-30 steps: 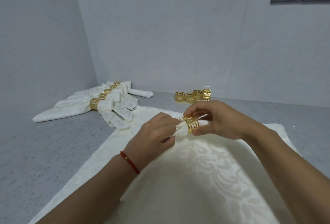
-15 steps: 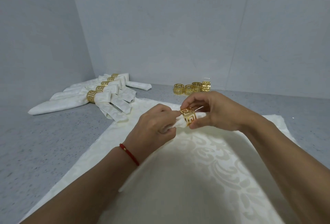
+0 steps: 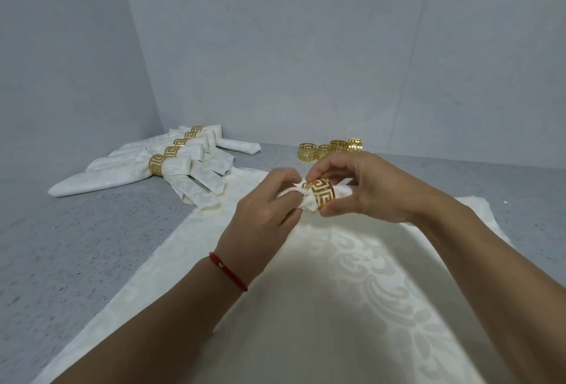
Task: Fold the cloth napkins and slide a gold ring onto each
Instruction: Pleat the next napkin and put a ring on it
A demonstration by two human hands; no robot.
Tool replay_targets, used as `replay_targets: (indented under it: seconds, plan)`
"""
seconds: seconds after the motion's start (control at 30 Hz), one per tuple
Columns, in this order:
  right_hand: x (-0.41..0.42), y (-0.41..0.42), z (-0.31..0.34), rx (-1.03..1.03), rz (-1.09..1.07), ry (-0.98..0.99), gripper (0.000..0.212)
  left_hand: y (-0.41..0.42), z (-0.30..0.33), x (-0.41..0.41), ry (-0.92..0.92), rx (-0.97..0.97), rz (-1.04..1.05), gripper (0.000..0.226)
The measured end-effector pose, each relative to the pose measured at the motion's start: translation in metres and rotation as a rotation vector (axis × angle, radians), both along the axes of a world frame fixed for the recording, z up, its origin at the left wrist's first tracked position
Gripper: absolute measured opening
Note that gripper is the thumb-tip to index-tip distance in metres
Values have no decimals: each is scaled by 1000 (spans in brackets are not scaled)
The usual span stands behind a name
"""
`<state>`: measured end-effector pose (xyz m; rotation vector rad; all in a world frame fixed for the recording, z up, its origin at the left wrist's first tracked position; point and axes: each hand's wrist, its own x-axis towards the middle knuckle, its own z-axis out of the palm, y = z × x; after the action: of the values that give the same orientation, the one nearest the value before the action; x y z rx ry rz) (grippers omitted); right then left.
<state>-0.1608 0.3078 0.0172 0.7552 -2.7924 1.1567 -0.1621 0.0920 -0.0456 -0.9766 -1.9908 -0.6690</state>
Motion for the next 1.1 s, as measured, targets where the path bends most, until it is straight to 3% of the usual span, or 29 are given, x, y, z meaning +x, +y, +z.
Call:
replay_targets:
  seconds: [0.27,0.4,0.47,0.57,0.7,0.93,1.03,1.1]
  plan:
    - [-3,-21,-18,-4,-91,131,48,-6,1,-10,-119,26,-15,18]
    - [-4,-14,-25,-261,-136,-78,30,-12,-3,-17,-92,57,61,15]
    - [-3,-14,-33,-261,-154,-136,19,-13,-5,-19,-93,50,69,17]
    - [-1,-17,-38,-278,-194,-173,22,-15,-4,-21,-107,24,71,28]
    - [-1,-18,-36,-389,-224,-260,24,-14,-3,-23,-124,18,66,16]
    - [-3,-11,-43,-725,-239,-599,24,-14,-6,-25,-139,59,58,11]
    - [-5,-12,-46,-760,-287,-507,34,-10,-7,-25,-169,28,71,13]
    - [-6,-15,-46,-734,-333,-399,24,-10,-4,-23,-346,28,19,30]
